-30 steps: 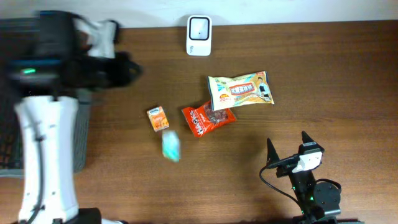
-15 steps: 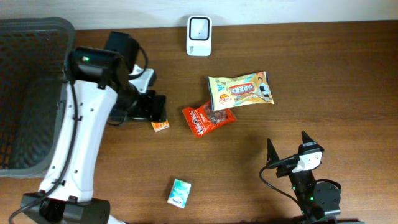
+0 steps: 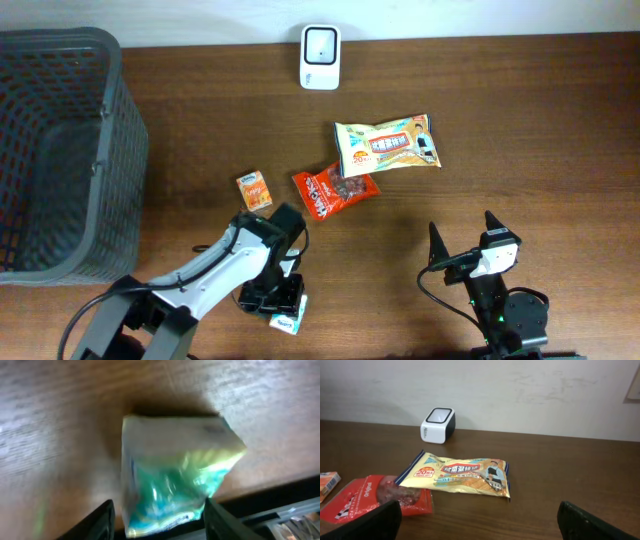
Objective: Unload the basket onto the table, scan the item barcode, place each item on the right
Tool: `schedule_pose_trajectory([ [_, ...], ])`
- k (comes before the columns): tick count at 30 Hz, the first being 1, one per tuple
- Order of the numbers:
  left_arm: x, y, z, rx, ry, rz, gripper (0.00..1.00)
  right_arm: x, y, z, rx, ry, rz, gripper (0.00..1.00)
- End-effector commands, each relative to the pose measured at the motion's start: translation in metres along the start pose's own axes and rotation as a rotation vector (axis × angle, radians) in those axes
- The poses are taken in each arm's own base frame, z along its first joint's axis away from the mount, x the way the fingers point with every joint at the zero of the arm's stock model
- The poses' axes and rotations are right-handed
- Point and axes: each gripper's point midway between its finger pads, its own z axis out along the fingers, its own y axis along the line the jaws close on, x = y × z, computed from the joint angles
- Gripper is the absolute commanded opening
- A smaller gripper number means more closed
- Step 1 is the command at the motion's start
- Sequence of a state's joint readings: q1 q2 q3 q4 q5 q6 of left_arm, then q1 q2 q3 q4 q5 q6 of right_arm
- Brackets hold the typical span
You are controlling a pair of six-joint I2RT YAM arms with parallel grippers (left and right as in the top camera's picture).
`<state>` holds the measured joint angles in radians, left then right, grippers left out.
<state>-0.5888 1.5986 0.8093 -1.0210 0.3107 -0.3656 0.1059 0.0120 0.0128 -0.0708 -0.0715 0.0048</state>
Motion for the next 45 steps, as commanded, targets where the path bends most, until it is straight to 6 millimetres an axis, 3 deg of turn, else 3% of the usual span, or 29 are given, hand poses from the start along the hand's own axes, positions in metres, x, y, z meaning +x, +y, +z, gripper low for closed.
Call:
schedule_pose_trajectory([
  [1, -0.003, 0.001, 0.010, 0.011, -0.023, -0.002, 0.45, 0.003, 0.002, 0.000, -0.007, 0.004, 0.011, 0.98],
  [2, -0.005, 0.006, 0.010, -0.014, -0.034, -0.007, 0.44, 0.003, 0.002, 0.000, -0.007, 0.004, 0.011, 0.98],
  [3, -0.008, 0.014, 0.009, -0.063, -0.054, -0.025, 0.33, 0.003, 0.002, 0.000, -0.007, 0.004, 0.011, 0.99],
  [4, -0.014, 0.018, 0.009, -0.089, -0.080, -0.031, 0.09, 0.003, 0.002, 0.000, -0.007, 0.004, 0.011, 0.98],
  [5, -0.028, 0.013, 0.007, -0.071, -0.137, -0.018, 0.00, 0.003, 0.002, 0.000, -0.007, 0.004, 0.011, 0.98],
  [7, -0.058, -0.003, -0.009, -0.015, -0.248, 0.004, 0.00, 0.003, 0.002, 0.000, -0.007, 0.004, 0.011, 0.99],
  [9, -0.112, -0.031, -0.074, 0.046, -0.455, 0.034, 0.00, 0.003, 0.002, 0.000, -0.007, 0.004, 0.011, 0.98],
  [11, -0.167, -0.016, -0.153, -0.087, -0.765, -0.022, 0.00, 0.003, 0.002, 0.000, -0.007, 0.004, 0.011, 0.98],
  [13, -0.193, -0.003, -0.181, -0.100, -0.897, -0.076, 0.00, 0.003, 0.002, 0.000, -0.007, 0.004, 0.011, 0.98],
  [15, -0.199, 0.005, -0.160, -0.111, -0.843, -0.123, 0.00, 0.003, 0.002, 0.000, -0.007, 0.004, 0.011, 0.98],
  [16, -0.202, 0.007, -0.151, -0.121, -0.822, -0.125, 0.09, 0.003, 0.002, 0.000, -0.007, 0.004, 0.011, 0.99],
  [17, -0.205, 0.009, -0.141, -0.132, -0.795, -0.129, 0.42, 0.003, 0.002, 0.000, -0.007, 0.004, 0.011, 0.99],
  [18, -0.206, 0.010, -0.136, -0.137, -0.784, -0.130, 0.66, 0.003, 0.002, 0.000, -0.007, 0.004, 0.011, 0.99],
  [20, -0.208, 0.008, -0.154, -0.123, -0.819, -0.132, 0.79, 0.003, 0.002, 0.000, -0.007, 0.004, 0.011, 0.98],
  [21, -0.208, 0.007, -0.181, -0.112, -0.867, -0.129, 0.91, 0.003, 0.002, 0.000, -0.007, 0.004, 0.011, 0.99],
  [24, -0.178, 0.025, -0.295, -0.064, -1.047, -0.211, 0.99, 0.003, 0.002, 0.000, -0.007, 0.004, 0.011, 0.98],
  [26, -0.151, 0.047, -0.328, -0.059, -1.103, -0.272, 0.99, -0.002, 0.002, 0.000, -0.012, -0.014, 0.010, 0.99],
  [27, -0.137, 0.058, -0.333, -0.066, -1.106, -0.301, 0.99, -0.013, 0.008, 0.000, -0.046, -0.062, 0.007, 0.99],
  [28, -0.132, 0.062, -0.333, -0.070, -1.099, -0.313, 0.99, -0.035, 0.032, -0.005, -0.186, -0.148, 0.030, 0.99],
  [29, -0.127, 0.065, -0.329, -0.077, -1.079, -0.321, 0.99, -0.061, 0.082, -0.029, -0.506, -0.238, 0.070, 0.98],
  [30, -0.124, 0.066, -0.324, -0.084, -1.056, -0.324, 0.99, -0.062, 0.108, -0.047, -0.690, -0.236, 0.051, 0.98],
  [32, -0.123, 0.067, -0.323, -0.086, -1.049, -0.324, 0.99, -0.109, 0.107, -0.068, -0.694, -0.454, 0.008, 0.99],
  [35, -0.123, 0.067, -0.323, -0.086, -1.049, -0.324, 0.99, -0.185, 0.065, -0.071, -0.407, -0.588, 0.046, 0.99],
  [37, -0.123, 0.067, -0.323, -0.086, -1.049, -0.324, 0.99, -0.206, 0.053, -0.046, -0.299, -0.393, -0.014, 0.99],
  [39, -0.123, 0.067, -0.323, -0.086, -1.049, -0.324, 0.99, -0.201, 0.032, 0.003, -0.184, -0.013, 0.069, 0.99],
  [40, -0.123, 0.067, -0.323, -0.086, -1.049, -0.324, 0.99, -0.191, 0.041, 0.030, -0.236, 0.191, 0.107, 0.99],
  [43, -0.123, 0.067, -0.323, -0.086, -1.049, -0.324, 0.99, -0.162, 0.112, 0.059, -0.718, 0.484, 0.289, 0.98],
  [44, -0.123, 0.067, -0.323, -0.086, -1.049, -0.324, 0.99, -0.141, 0.114, 0.096, -0.721, 0.565, 0.437, 0.99],
  [45, -0.123, 0.067, -0.323, -0.086, -1.049, -0.324, 0.99, -0.120, 0.102, 0.120, -0.580, 0.657, 0.590, 0.90],
])
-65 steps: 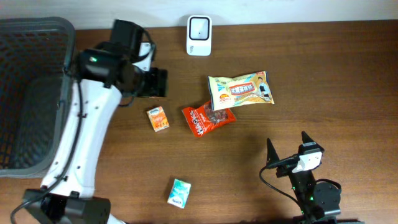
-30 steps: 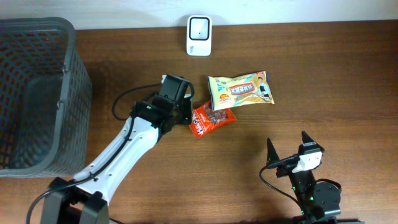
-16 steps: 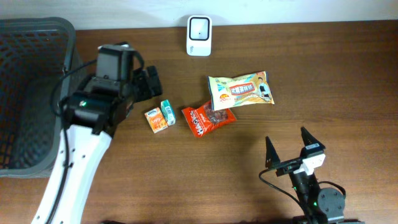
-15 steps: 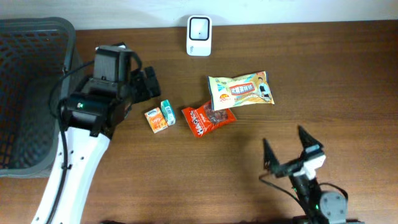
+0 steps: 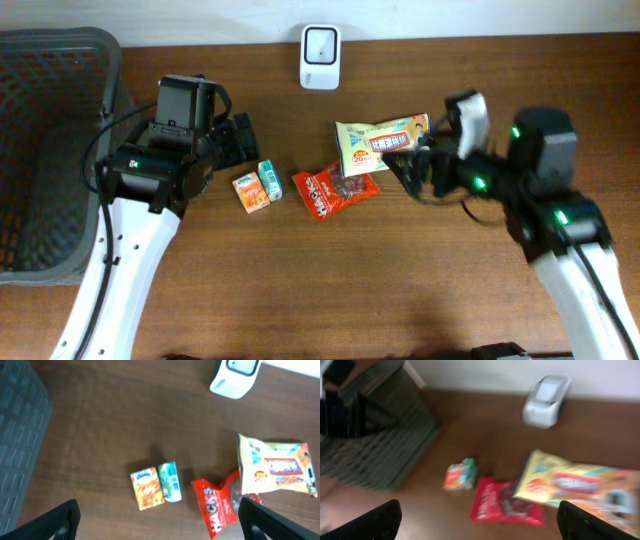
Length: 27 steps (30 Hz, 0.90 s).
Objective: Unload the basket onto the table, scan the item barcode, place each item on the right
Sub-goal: 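Grasp the yellow wipes pack with the right gripper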
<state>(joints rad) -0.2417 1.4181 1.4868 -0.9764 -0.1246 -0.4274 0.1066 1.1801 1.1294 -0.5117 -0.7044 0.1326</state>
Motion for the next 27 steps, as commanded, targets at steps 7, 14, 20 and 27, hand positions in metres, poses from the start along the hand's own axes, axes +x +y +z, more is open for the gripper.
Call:
schedule_pose_trajectory([
  [7, -0.001, 0.002, -0.002, -0.004, -0.005, 0.003, 0.99, 0.128, -0.166, 0.136, 0.364, 0.301, 0.967, 0.90],
  [14, -0.001, 0.002, -0.002, -0.004, -0.005, 0.003, 0.99, 0.168, -0.210, 0.163, 0.457, 0.309, 0.967, 0.58],
  [20, -0.001, 0.002, -0.002, -0.004, -0.005, 0.003, 0.99, 0.131, -0.190, 0.172, 0.248, 0.259, 0.952, 0.04],
  [27, -0.001, 0.002, -0.002, -0.003, -0.005, 0.003, 0.99, 0.021, -0.080, 0.100, -0.434, 0.420, 1.306, 0.04],
])
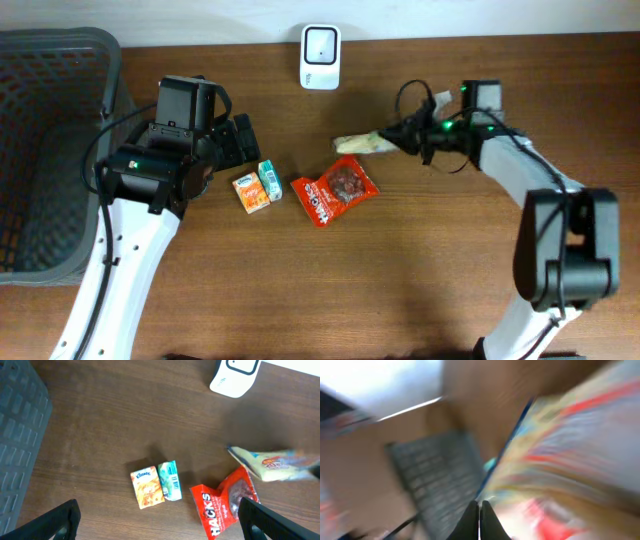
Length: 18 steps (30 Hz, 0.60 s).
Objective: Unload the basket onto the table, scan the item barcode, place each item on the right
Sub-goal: 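Grasp the yellow wipes pack with the right gripper, then hold the wipes pack over the white scanner with the right gripper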
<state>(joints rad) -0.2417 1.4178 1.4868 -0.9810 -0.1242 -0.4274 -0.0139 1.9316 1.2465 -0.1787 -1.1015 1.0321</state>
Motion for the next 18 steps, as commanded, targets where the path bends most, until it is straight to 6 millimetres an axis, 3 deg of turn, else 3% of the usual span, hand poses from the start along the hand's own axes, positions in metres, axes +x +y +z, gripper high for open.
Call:
schedule_pose_trajectory([
  [1, -0.002, 0.001, -0.002, -0.002, -0.009, 0.003, 0.99, 0.049, 0.056, -0.017, -0.141, 0.246, 0.147, 0.04],
  [3, -0.002, 0.001, -0.002, -0.002, -0.009, 0.003, 0.99, 0.045, 0.059, -0.017, -0.152, 0.221, 0.080, 0.04],
  [6, -0.002, 0.001, -0.002, -0.002, -0.009, 0.003, 0.99, 0.039, 0.090, -0.022, -0.239, 0.165, -0.285, 0.07],
  [8, -0.002, 0.001, -0.002, -0.002, -0.009, 0.003, 0.99, 0.045, 0.128, -0.035, -0.300, 0.123, -0.491, 0.44],
  [9, -0.002, 0.001, -0.002, -0.002, -0.009, 0.003, 0.99, 0.043, 0.138, -0.037, -0.310, 0.103, -0.532, 0.62],
  [11, -0.002, 0.001, -0.002, -0.002, -0.009, 0.003, 0.99, 0.017, 0.160, -0.041, -0.299, -0.085, -0.662, 0.91],
  [13, -0.002, 0.001, -0.002, -0.002, -0.009, 0.003, 0.99, -0.013, 0.150, -0.040, -0.215, -0.245, -0.676, 0.99],
  [14, -0.002, 0.001, -0.002, -0.002, -0.009, 0.003, 0.99, -0.039, 0.122, -0.040, -0.055, -0.358, -0.669, 0.99],
  [15, -0.002, 0.001, -0.002, -0.002, -0.009, 0.003, 0.99, -0.052, 0.098, -0.044, 0.095, -0.409, -0.659, 0.99],
  [16, -0.002, 0.001, -0.002, -0.002, -0.009, 0.003, 0.99, -0.061, 0.070, -0.058, 0.341, -0.440, -0.693, 0.99],
  [18, -0.002, 0.001, -0.002, -0.002, -0.009, 0.003, 0.99, -0.060, 0.048, -0.093, 0.760, -0.420, -0.859, 0.99],
])
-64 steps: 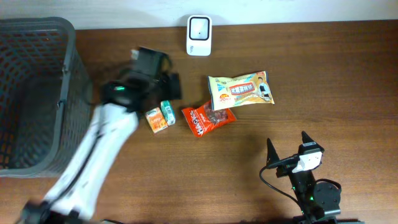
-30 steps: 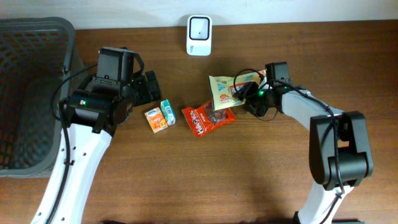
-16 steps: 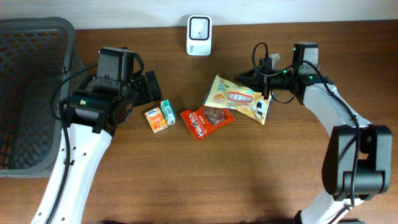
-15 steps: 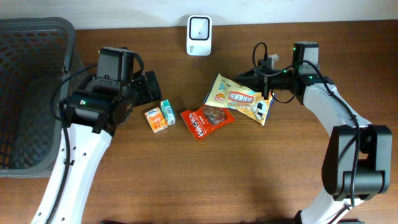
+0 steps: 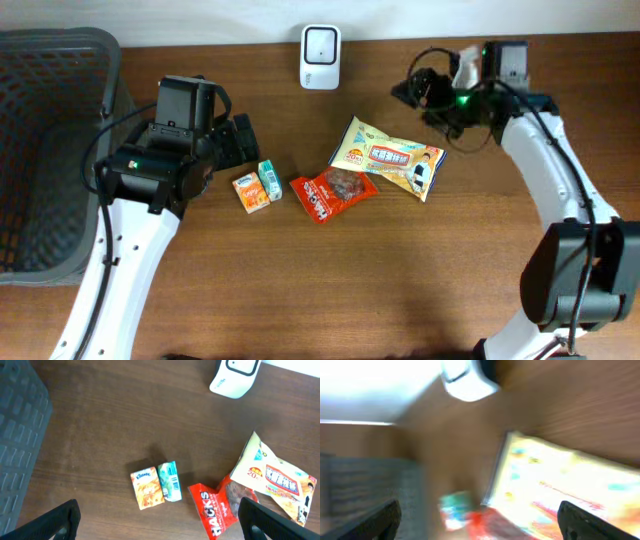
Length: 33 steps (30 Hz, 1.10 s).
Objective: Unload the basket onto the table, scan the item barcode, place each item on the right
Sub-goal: 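Hold the wipes pack over the white scanner with the right gripper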
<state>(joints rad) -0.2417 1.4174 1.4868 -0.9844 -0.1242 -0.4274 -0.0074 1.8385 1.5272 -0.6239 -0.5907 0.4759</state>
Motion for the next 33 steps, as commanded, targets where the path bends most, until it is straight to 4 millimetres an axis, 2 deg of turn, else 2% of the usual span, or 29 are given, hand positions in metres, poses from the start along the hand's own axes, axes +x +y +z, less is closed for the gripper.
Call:
schedule_pose_trajectory([
  [1, -0.003, 0.001, -0.002, -0.001, -0.012, 0.002, 0.99, -0.016, -0.021, -0.037, 0.462, 0.017, -0.662, 0.99],
  [2, -0.003, 0.001, -0.002, -0.001, -0.011, 0.002, 0.99, 0.001, -0.023, -0.030, 0.500, 0.117, -0.820, 0.99],
  [3, -0.003, 0.001, -0.002, -0.001, -0.011, 0.002, 0.99, 0.018, -0.021, -0.014, 0.491, 0.200, -0.932, 0.99],
  [5, -0.003, 0.001, -0.002, -0.001, -0.011, 0.002, 0.99, 0.042, -0.026, 0.012, 0.463, 0.306, -1.032, 0.99],
  [6, -0.003, 0.001, -0.002, -0.001, -0.011, 0.002, 0.99, 0.051, -0.031, 0.020, 0.457, 0.343, -1.049, 0.97],
  [9, -0.003, 0.001, -0.002, -0.001, -0.011, 0.002, 0.99, 0.098, -0.064, 0.045, 0.405, 0.525, -1.174, 0.97],
  [13, -0.003, 0.001, -0.002, -0.001, -0.011, 0.002, 0.99, 0.106, -0.095, 0.074, 0.441, 0.449, -1.207, 0.99],
  [15, -0.003, 0.001, -0.002, -0.001, -0.012, 0.002, 0.99, 0.118, -0.112, 0.087, 0.441, 0.416, -1.217, 0.98],
  [16, -0.003, 0.001, -0.002, -0.001, -0.011, 0.002, 0.99, 0.119, -0.114, 0.088, 0.441, 0.409, -1.217, 0.81],
  [17, -0.003, 0.001, -0.002, -0.001, -0.011, 0.002, 0.99, 0.118, -0.113, 0.089, 0.447, 0.392, -1.185, 0.44],
  [18, -0.003, 0.001, -0.002, -0.001, -0.011, 0.002, 0.99, 0.113, -0.110, 0.090, 0.459, 0.346, -1.102, 0.16],
  [19, -0.003, 0.001, -0.002, -0.001, -0.011, 0.002, 0.99, 0.102, -0.101, 0.090, 0.478, 0.265, -0.919, 0.04],
  [20, -0.003, 0.001, -0.002, -0.001, -0.011, 0.002, 0.99, 0.095, -0.092, 0.087, 0.482, 0.233, -0.835, 0.04],
  [21, -0.003, 0.001, -0.002, -0.001, -0.011, 0.002, 0.99, 0.086, -0.068, 0.079, 0.435, 0.210, -0.727, 0.04],
  [22, -0.003, 0.001, -0.002, -0.001, -0.011, 0.002, 0.99, 0.086, -0.042, 0.074, 0.335, 0.233, -0.695, 0.04],
  [23, -0.003, 0.001, -0.002, -0.001, -0.012, 0.002, 0.99, 0.085, 0.016, 0.056, 0.100, 0.278, -0.651, 0.04],
  [25, -0.003, 0.001, -0.002, -0.001, -0.012, 0.002, 0.99, 0.075, 0.092, 0.011, -0.246, 0.291, -0.584, 0.04],
  [26, -0.003, 0.001, -0.002, -0.001, -0.011, 0.002, 0.99, 0.072, 0.118, -0.011, -0.415, 0.289, -0.550, 0.04],
  [28, -0.003, 0.001, -0.002, -0.001, -0.011, 0.002, 0.99, 0.079, 0.147, -0.042, -0.697, 0.330, -0.464, 0.04],
  [30, -0.003, 0.001, -0.002, -0.001, -0.011, 0.002, 0.99, 0.092, 0.164, -0.059, -0.836, 0.394, -0.390, 0.04],
  [33, -0.003, 0.001, -0.002, -0.001, -0.011, 0.002, 0.99, 0.106, 0.173, -0.060, -0.863, 0.443, -0.367, 0.04],
])
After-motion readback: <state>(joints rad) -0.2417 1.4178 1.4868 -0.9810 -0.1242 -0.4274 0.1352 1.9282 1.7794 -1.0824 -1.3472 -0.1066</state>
